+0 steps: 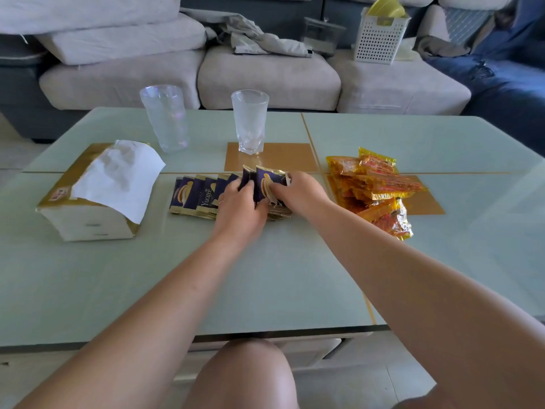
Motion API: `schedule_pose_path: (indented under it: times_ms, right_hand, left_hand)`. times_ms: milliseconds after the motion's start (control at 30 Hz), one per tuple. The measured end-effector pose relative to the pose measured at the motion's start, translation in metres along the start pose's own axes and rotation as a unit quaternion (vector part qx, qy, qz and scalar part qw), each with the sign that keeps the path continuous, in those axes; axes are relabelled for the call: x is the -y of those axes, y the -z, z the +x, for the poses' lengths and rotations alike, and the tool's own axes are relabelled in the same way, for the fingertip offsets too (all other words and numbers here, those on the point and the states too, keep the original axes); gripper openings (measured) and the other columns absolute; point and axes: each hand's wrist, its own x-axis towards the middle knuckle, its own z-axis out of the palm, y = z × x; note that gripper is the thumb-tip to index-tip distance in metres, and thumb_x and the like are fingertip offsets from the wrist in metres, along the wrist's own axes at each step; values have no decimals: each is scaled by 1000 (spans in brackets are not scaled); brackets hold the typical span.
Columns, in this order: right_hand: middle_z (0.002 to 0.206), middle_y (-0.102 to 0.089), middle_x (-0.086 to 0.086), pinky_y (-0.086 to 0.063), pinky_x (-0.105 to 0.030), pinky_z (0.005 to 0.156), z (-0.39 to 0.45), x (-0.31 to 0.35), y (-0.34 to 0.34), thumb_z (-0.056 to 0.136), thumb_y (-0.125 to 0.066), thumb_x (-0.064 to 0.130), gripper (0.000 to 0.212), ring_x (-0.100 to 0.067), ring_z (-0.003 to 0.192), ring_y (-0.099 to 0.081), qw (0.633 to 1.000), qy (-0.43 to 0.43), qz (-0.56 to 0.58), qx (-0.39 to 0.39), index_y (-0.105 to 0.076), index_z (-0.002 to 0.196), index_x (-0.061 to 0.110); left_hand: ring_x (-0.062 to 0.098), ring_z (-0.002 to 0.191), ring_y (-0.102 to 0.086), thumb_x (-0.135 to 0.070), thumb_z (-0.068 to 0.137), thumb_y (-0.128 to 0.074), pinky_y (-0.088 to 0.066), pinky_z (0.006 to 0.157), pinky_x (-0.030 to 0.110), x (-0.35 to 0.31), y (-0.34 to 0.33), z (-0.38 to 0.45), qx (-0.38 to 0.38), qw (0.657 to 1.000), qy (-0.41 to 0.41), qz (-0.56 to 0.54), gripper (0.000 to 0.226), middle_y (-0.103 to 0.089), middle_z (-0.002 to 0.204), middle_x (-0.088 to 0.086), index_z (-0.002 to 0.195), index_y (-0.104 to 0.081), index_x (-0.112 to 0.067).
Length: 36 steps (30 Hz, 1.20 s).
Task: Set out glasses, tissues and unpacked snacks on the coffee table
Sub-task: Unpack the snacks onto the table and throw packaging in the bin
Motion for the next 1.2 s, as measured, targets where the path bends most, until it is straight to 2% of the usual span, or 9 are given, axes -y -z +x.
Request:
schedule_pose_path:
  times_ms: [100,233,400,600,800,933,1033,1100,1200]
  right_hand:
    - [130,-50,-11,-42,-35,84,-1,-16,1,87,-50,50,60,-30,119,-49,998,-13,-62,-30,-47,132,10]
    - [143,-38,-10,-40,-34,96,-9,-34,6,91,-52,40,59,-27,125,-44,997,9,-27,-76,-36,142,17]
    - [139,-43,-7,-31,-21,91,-27,-46,10,93,-50,28,43,-21,126,-43,995,47,34,-78,-49,134,15]
    - [144,-41,-2,-24,-16,100,-42,-56,8,94,-48,20,43,-14,134,-35,992,75,68,-80,-49,137,16]
    - [140,-45,4,-29,-3,92,-59,-57,20,94,-47,17,39,-6,130,-40,981,90,142,-100,-52,133,20]
    - [109,-66,5,-52,-21,87,-83,-62,41,95,-48,6,27,0,99,-64,931,129,324,-111,-64,112,19]
    - [88,-69,9,-57,-27,70,-92,-82,65,94,-48,2,28,-7,78,-66,898,154,360,-201,-67,96,22]
    - [88,-69,8,-54,-26,69,-89,-102,80,92,-49,4,27,-9,76,-65,899,159,314,-259,-67,95,24]
    - [105,-68,5,-48,-23,81,-80,-128,97,90,-54,14,26,-10,96,-63,917,94,247,-300,-67,97,36]
  left_hand:
    - [31,143,-14,-34,93,-52,-17,113,40,-2,2,-4,-8,998,15,60,56,-21,156,11,142,-38,-11]
    - [22,145,-17,-38,91,-54,-10,115,47,-3,0,-10,-39,985,-75,151,56,-32,153,3,140,-41,-14]
    - [22,146,-16,-34,92,-49,-6,117,42,-10,-12,-16,32,963,-198,183,60,-29,155,5,146,-32,-13]
    - [25,148,-5,-37,97,-36,-5,119,43,-21,-29,-14,106,947,-175,247,61,-12,160,7,151,-13,-20]
    - [24,148,-2,-37,99,-31,-4,117,44,-35,-43,-11,113,951,-155,241,59,-6,161,5,151,-10,-20]
    - [22,147,-13,-30,96,-44,-6,117,46,-41,-52,-12,23,966,-171,190,49,-27,156,3,143,-36,-20]
    - [20,140,-32,-21,95,-47,-17,114,34,-54,-53,-14,4,973,-213,88,41,-45,145,3,135,-50,-18]
    - [17,128,-44,-25,95,-48,-30,103,26,-66,-54,-18,39,975,-218,31,38,-54,135,0,133,-52,-19]
    - [9,111,-56,-39,93,-51,-46,90,28,-84,-60,-26,86,973,-209,-34,38,-61,120,-8,128,-55,-25]
